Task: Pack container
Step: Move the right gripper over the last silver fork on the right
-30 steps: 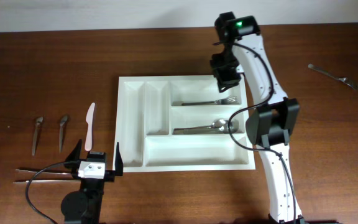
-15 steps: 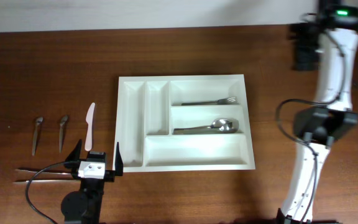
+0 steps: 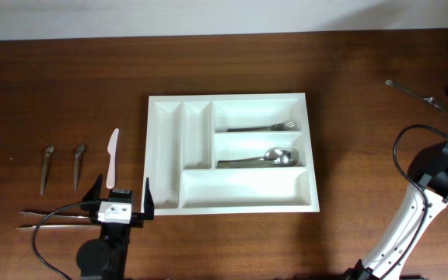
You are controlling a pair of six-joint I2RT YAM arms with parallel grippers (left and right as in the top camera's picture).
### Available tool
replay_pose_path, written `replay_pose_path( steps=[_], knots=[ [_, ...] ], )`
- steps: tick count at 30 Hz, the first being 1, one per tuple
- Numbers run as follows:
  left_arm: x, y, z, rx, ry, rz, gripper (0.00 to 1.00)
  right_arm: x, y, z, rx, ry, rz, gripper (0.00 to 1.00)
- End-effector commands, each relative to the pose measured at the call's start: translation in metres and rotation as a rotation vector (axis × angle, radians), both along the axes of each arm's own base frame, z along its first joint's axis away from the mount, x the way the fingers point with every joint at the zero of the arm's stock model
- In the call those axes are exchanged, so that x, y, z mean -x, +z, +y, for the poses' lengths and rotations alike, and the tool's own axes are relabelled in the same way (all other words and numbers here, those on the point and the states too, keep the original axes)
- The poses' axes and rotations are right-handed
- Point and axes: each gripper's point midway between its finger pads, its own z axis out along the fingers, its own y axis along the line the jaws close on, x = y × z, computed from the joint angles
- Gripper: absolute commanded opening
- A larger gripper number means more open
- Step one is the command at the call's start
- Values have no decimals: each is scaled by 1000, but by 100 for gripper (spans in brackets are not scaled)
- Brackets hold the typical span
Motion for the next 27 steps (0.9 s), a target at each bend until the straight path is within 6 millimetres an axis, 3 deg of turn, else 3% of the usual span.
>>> replay_pose_path(
  steps=[1,2,3,4,5,11,14,27],
  knots=[
    [0,-2,3,-17,11,-2,99,-10,16,-2,72,50,-44,83],
    [0,-2,3,-16,11,-2,99,-13,17,-3,83,53,-57,64],
    [0,-2,3,-17,12,-2,99,-16,16,-4,88,53,-64,27],
    [0,-2,3,-16,11,-2,99,-18,13,-5,89,53,-67,11],
    [0,-2,3,-16,11,-2,99,-19,11,-6,85,47,-67,5],
    [0,-2,3,-17,11,-2,99,-21,-29,-13,83,28,2,4],
    [0,-2,3,-17,11,-2,99,-35,-49,-15,75,45,-24,4],
    [0,-2,3,-17,12,-2,99,-41,-103,-17,82,52,43,4]
  ],
)
